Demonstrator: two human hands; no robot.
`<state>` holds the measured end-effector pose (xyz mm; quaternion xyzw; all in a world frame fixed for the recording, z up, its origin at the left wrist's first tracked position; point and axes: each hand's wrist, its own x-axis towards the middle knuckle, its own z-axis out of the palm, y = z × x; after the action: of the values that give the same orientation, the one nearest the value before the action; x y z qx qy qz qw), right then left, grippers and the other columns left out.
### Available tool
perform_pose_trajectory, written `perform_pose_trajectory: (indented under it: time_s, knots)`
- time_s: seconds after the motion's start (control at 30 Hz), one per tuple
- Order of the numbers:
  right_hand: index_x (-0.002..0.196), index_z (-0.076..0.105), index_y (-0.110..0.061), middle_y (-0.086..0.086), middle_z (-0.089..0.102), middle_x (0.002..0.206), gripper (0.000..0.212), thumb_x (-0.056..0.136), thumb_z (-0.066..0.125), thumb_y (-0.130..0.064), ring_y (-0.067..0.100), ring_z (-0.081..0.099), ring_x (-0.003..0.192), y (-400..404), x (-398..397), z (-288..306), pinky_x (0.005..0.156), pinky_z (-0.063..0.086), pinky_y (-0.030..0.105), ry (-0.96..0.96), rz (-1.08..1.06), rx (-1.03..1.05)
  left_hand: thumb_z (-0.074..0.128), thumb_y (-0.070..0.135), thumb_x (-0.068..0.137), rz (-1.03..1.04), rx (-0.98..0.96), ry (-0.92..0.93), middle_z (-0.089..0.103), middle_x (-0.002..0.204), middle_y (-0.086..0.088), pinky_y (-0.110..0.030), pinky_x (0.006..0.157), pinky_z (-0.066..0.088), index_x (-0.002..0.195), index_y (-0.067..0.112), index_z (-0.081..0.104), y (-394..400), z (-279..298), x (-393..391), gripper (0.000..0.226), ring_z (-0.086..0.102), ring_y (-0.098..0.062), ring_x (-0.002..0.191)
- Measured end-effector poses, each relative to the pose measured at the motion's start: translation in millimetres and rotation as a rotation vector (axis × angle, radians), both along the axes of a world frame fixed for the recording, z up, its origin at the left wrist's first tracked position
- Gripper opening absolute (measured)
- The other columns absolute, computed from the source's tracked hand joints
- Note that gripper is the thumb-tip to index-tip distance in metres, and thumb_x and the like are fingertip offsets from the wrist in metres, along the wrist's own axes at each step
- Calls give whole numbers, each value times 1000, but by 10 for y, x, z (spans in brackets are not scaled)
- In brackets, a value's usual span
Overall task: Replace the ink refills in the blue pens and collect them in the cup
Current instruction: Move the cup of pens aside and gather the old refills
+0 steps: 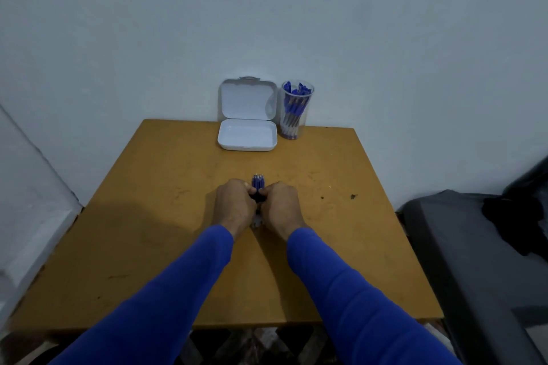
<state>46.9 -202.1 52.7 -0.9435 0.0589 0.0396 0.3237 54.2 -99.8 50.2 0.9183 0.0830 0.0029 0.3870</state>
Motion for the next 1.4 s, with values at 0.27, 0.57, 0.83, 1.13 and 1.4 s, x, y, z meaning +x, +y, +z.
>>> perform_pose_trajectory:
  time_s: [0.27, 0.57, 0.83, 1.13, 1.4]
  knots:
    - [97, 76, -12, 1, 69, 77, 10, 91, 71, -6, 13, 66, 71, 84, 484, 41, 62, 53, 21, 35, -14, 32, 69, 5, 91, 34, -41, 29, 73, 102, -1, -25, 82, 56, 102, 17, 74, 69, 28, 479, 17, 67, -15, 94]
    - [104, 77, -11, 5, 72, 88, 13, 94, 68, -9, 16, 67, 80, 127, 784, 22, 55, 44, 14, 12, 3, 74, 66, 0, 92, 33, -92, -7, 74, 101, -6, -23, 78, 52, 103, 11, 76, 169, 5, 740, 19, 66, -17, 92]
    - [122, 69, -14, 4, 69, 108, 26, 97, 68, -21, 15, 63, 95, -34, 662, 37, 75, 45, 21, -10, 175, 20, 62, 11, 98, -208, -25, -74, 64, 132, -1, -19, 94, 50, 133, 16, 64, 433, -165, 646, 36, 60, -13, 115]
    - [144, 53, -11, 5, 57, 136, 71, 81, 84, -23, 21, 56, 120, -198, 499, 222, 103, 47, 32, 58, 395, -181, 82, 43, 79, -483, 196, 9, 32, 158, 17, -29, 118, 18, 156, 26, 34, 658, -231, 523, 91, 18, -14, 142]
    - [140, 56, -11, 5, 63, 128, 59, 88, 79, -24, 19, 61, 111, -108, 571, 179, 98, 52, 33, 70, 355, -217, 72, 41, 90, -444, 203, -104, 37, 157, 17, -27, 116, 22, 151, 25, 44, 618, -325, 553, 69, 25, -11, 135]
